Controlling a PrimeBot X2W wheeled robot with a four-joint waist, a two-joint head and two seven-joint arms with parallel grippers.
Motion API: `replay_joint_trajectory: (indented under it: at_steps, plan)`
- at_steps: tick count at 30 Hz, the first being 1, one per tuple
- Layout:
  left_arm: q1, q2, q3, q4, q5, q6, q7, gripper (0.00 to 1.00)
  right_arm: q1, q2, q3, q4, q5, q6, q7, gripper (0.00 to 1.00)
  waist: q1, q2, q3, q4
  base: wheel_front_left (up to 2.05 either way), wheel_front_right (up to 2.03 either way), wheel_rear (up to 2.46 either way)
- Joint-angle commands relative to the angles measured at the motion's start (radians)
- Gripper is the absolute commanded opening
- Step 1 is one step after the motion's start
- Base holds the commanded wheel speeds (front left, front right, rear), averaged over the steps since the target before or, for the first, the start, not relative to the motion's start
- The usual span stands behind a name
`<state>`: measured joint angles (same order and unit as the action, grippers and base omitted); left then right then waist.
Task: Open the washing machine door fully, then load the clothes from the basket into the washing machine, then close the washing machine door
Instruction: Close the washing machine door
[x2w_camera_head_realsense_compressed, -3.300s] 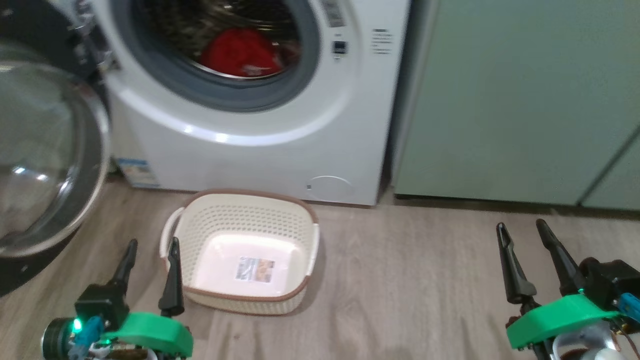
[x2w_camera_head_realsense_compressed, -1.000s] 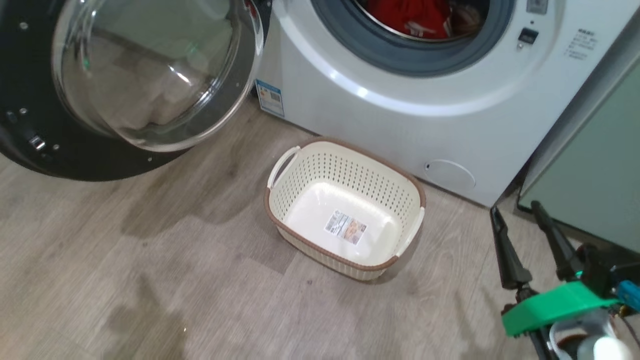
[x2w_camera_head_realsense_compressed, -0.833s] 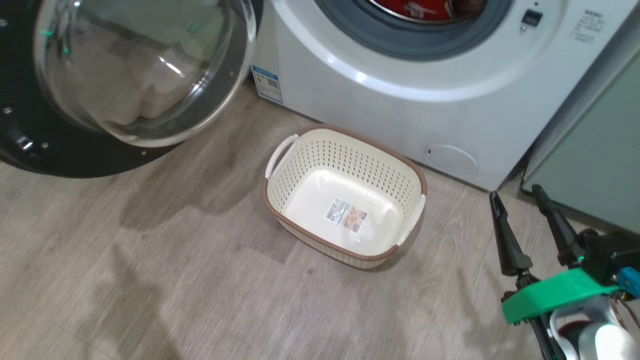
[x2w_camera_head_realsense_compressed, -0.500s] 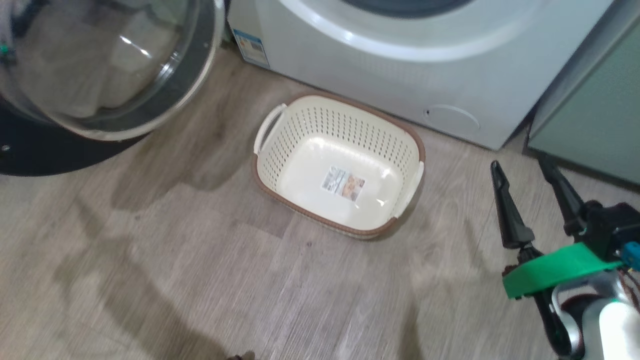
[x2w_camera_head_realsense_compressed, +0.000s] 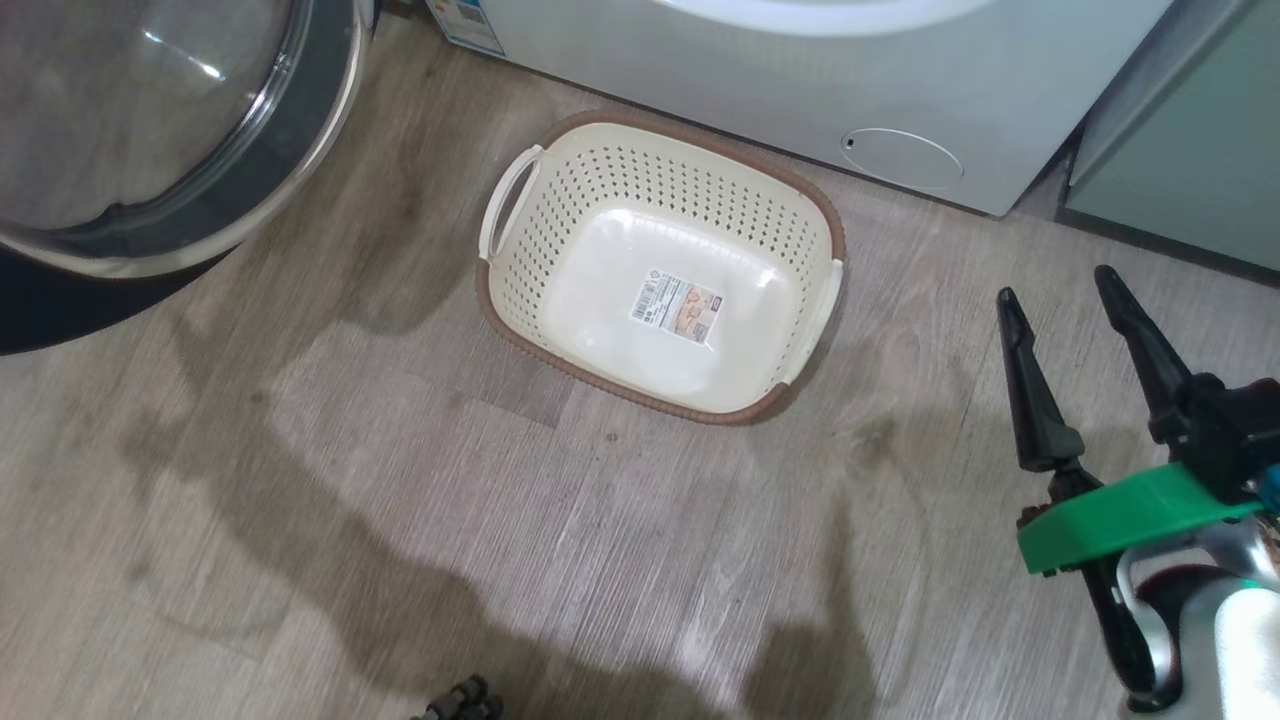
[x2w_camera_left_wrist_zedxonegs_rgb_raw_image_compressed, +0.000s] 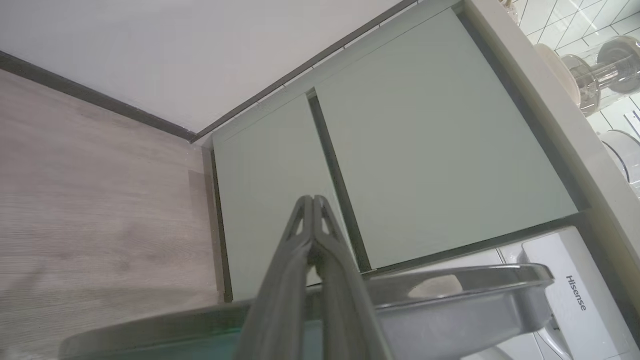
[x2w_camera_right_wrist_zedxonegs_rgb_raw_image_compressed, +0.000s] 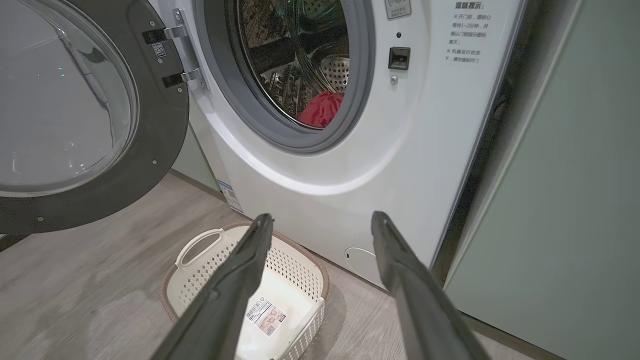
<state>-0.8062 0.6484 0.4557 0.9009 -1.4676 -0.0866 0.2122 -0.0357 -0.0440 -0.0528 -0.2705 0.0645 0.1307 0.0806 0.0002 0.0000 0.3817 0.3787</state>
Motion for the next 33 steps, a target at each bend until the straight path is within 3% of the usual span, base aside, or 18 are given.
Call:
replay_joint_trajectory:
  at_steps: [1, 19, 33]
  plan:
    - [-0.021, 0.093, 0.015, -0.021, -0.007, -0.011, 0.009, 0.00, -0.033, -0.006, 0.026, -0.042, -0.009, 0.000, 0.007, 1.00, -0.0002, 0.0000, 0.000, 0.000, 0.00, 0.00, 0.00]
    - [-0.040, 0.064, -0.026, 0.019, -0.056, -0.043, 0.206, 0.00, -0.030, -0.007, 0.034, -0.037, -0.007, 0.000, 0.004, 1.00, -0.0002, 0.0000, -0.021, -0.008, 0.00, 0.00, 0.00]
    - [0.029, 0.058, -0.034, -0.088, -0.117, -0.044, 0.415, 0.00, -0.020, -0.006, 0.036, -0.007, 0.025, 0.000, -0.027, 1.00, -0.0002, 0.0000, -0.074, -0.015, 0.00, 0.00, 0.00]
